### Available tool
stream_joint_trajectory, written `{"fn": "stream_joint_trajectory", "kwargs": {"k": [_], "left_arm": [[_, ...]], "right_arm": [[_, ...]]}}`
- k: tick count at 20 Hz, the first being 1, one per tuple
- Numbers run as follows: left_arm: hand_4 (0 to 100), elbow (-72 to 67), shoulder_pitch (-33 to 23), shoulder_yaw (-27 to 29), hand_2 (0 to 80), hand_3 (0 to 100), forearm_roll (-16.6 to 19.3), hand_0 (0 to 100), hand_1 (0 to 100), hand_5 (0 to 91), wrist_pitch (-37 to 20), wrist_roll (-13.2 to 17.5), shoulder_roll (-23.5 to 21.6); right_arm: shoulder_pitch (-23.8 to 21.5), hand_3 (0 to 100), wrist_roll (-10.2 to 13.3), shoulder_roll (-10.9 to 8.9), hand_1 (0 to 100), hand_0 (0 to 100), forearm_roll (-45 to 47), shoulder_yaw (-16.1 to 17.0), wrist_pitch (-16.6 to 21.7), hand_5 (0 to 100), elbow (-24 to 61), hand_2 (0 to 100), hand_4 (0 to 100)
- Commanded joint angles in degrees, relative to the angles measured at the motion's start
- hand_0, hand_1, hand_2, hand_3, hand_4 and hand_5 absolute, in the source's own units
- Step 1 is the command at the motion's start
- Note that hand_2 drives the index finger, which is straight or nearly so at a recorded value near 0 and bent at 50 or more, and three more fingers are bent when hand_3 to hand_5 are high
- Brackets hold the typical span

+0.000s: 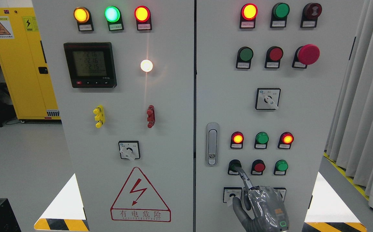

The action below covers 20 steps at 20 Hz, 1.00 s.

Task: Press green start button

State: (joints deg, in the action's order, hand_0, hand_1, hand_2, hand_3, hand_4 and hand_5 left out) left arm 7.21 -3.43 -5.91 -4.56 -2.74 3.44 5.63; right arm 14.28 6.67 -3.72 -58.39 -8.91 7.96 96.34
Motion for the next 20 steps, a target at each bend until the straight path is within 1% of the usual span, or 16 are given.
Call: {"fn": "stream_joint_trajectory", "kwargs": {"k": [1,7,10,20], "left_arm": [[0,0.0,0.0,0.02,0.0,0,-0.01,12,56,0.0,0.02,-0.01,-0.01],[0,0.0,0.0,-0.07,0.0,0,-0.01,12,56,0.0,0.02,-0.01,-0.01],[0,0.0,0.0,-0.07,0.0,0,-0.01,12,56,0.0,0.02,-0.01,-0.01],[0,0.0,0.0,0.02,0.0,0,-0.01,12,56,0.0,0.02,-0.01,0.08]], "right_arm": [[0.05,99,0.09,0.03,90,69,0.03,0.21,-0.04,100,-0.89,0,100],[-0.39,99,0.53,0.03,90,69,0.03,0.12,0.04,100,0.6,0,100],[-0.66,99,1.67,0.12,90,69,0.03,0.03,0.22,100,1.83,0,100],[-2.5,99,2.47,0.29,90,69,0.03,-0.76,0.57,100,5.52,0,100]]}}
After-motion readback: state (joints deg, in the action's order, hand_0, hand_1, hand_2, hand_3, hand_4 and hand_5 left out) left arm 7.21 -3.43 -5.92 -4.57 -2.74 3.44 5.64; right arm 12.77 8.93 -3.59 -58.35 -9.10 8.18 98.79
